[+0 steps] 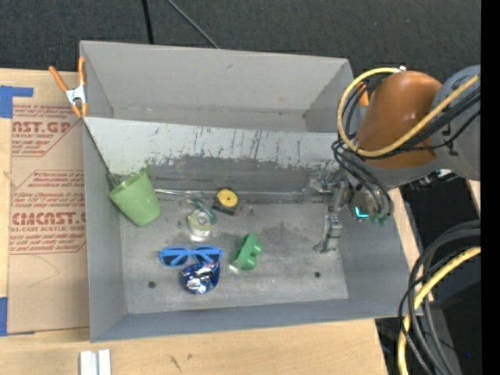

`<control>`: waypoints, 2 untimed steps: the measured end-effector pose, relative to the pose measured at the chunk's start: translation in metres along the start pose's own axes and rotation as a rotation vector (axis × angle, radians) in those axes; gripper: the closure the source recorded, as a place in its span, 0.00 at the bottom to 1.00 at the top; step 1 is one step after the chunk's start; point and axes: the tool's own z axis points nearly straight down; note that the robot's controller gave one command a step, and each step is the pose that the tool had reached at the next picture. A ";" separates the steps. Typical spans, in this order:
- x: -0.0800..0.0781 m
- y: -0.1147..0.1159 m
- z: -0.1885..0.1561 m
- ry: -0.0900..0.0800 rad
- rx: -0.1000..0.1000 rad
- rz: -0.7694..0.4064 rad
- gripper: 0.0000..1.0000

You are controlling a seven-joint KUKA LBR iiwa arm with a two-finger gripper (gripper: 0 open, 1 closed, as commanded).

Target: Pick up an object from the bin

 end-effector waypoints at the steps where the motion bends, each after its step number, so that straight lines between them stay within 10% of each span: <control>1: 0.026 0.116 0.013 -0.005 -0.003 -0.168 0.00; 2: 0.023 0.110 0.089 -0.002 0.000 -0.425 0.00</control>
Offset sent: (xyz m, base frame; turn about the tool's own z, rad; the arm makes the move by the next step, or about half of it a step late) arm -0.0252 0.1114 -0.0124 -0.1613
